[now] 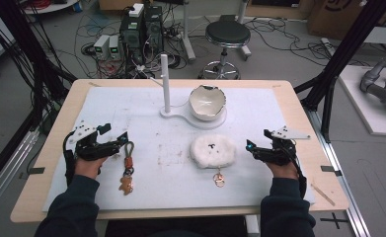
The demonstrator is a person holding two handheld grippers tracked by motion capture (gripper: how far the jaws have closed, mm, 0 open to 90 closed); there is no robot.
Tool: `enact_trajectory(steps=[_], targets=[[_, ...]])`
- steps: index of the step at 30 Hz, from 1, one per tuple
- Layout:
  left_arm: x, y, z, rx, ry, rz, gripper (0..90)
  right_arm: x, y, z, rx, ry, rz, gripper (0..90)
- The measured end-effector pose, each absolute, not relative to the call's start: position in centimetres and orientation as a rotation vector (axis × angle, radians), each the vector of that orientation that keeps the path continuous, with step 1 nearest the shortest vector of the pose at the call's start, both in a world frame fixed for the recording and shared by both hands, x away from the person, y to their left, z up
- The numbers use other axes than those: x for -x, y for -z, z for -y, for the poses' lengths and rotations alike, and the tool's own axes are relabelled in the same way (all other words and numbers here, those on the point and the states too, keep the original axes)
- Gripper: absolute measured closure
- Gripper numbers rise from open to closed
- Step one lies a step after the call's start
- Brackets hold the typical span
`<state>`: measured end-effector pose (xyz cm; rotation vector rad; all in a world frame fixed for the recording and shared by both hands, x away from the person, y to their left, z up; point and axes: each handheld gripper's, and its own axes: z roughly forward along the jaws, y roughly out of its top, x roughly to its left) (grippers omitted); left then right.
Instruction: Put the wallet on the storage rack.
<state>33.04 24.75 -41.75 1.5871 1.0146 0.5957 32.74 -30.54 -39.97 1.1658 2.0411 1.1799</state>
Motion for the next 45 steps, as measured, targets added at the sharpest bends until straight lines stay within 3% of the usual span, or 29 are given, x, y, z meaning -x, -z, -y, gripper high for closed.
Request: enact_trajectory(steps=[13, 16, 19, 34, 36, 38, 39, 40, 41, 42, 45], targets=[[-33.6, 42.1, -23.6, -1.617, -0.553, -1.003, 20.4, -33.1, 40.5, 30.4, -1.187, -1.172, -2.073, 20.2], [-34.0, 42.2, -23.1, -1.623, -0.541, -1.000, 20.7, -33.6, 40.9, 29.5, -1.208, -1.168, -2.128, 20.2], [-34.1, 42.3, -22.7, -1.624, -0.523, -0.992, 20.9, -34.4, 41.8, 28.1, -1.237, -1.195, -2.246, 26.8], [-33.5, 42.3, -20.8, -1.671, -0.488, -0.936, 20.9, -35.5, 44.2, 25.0, -1.310, -1.019, -2.405, 26.8], [-33.5, 42.3, -20.6, -1.674, -0.482, -0.934, 21.0, -35.4, 44.2, 25.0, -1.316, -1.014, -2.421, 30.0], [-33.6, 42.3, -20.6, -1.678, -0.483, -0.936, 21.0, -35.3, 44.1, 24.9, -1.294, -1.037, -2.448, 47.3], [-33.6, 42.3, -20.6, -1.678, -0.483, -0.936, 21.0, -35.3, 44.1, 24.9, -1.294, -1.037, -2.448, 47.3], [-33.6, 42.4, -20.5, -1.678, -0.479, -0.938, 21.0, -35.3, 44.1, 24.8, -1.269, -1.049, -2.475, 55.0], [-33.7, 42.4, -20.5, -1.680, -0.472, -0.939, 21.4, -35.1, 43.9, 24.5, -1.242, -1.054, -2.497, 70.7], [-33.7, 42.4, -20.5, -1.680, -0.472, -0.939, 22.4, -35.0, 43.7, 24.4, -1.216, -1.069, -2.492, 75.9], [-33.7, 42.4, -20.3, -1.675, -0.435, -0.920, 25.5, -34.9, 43.3, 24.4, -1.151, -1.100, -2.482, 78.3]])
